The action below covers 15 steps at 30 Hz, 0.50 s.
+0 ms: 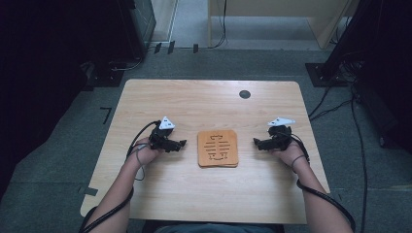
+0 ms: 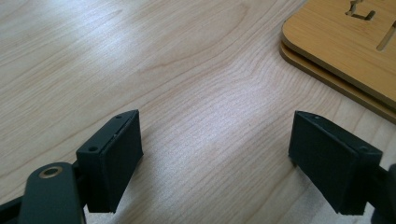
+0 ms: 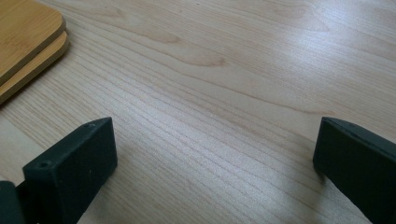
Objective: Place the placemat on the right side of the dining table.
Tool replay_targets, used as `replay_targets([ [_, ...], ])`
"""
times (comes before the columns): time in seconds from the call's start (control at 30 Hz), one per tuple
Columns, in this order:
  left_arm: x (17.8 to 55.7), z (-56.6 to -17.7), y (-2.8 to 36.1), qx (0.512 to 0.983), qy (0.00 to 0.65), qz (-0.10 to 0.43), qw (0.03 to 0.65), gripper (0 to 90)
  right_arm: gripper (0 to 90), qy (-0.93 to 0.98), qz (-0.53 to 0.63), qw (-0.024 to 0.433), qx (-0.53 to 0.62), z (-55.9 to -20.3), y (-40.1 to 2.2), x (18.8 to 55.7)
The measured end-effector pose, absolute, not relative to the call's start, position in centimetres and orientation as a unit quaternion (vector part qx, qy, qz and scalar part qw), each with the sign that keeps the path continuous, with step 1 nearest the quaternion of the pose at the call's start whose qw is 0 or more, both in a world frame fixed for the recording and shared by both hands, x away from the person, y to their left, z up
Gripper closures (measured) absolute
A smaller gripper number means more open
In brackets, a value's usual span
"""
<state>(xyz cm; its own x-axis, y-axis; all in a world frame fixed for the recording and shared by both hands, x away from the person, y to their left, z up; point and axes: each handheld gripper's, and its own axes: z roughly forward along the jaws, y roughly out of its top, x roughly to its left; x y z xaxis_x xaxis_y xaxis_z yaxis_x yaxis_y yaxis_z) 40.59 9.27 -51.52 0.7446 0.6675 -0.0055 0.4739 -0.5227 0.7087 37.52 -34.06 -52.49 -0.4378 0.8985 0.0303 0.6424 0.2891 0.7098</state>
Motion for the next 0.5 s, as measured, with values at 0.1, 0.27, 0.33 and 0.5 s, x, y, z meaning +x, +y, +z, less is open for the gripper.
replay_targets([
  [0.1, 40.63, -51.57, 9.3, 0.861, 0.332, 0.136, 0.362, 16.2, 0.0, 0.779, 0.334, 0.193, 0.495, -52.5, -34.02, 37.5],
  [0.27, 40.59, -51.81, 9.05, 0.855, 0.339, 0.141, 0.366, 11.6, 0.0, 0.778, 0.333, 0.193, 0.497, -52.49, -33.98, 37.43],
  [0.33, 40.55, -51.8, 8.96, 0.854, 0.343, 0.142, 0.364, 11.0, 0.0, 0.779, 0.333, 0.193, 0.495, -52.49, -33.98, 37.47],
  [0.5, 40.59, -51.63, 8.52, 0.852, 0.358, 0.145, 0.354, 10.9, 0.0, 0.78, 0.333, 0.191, 0.494, -52.46, -33.86, 37.66],
])
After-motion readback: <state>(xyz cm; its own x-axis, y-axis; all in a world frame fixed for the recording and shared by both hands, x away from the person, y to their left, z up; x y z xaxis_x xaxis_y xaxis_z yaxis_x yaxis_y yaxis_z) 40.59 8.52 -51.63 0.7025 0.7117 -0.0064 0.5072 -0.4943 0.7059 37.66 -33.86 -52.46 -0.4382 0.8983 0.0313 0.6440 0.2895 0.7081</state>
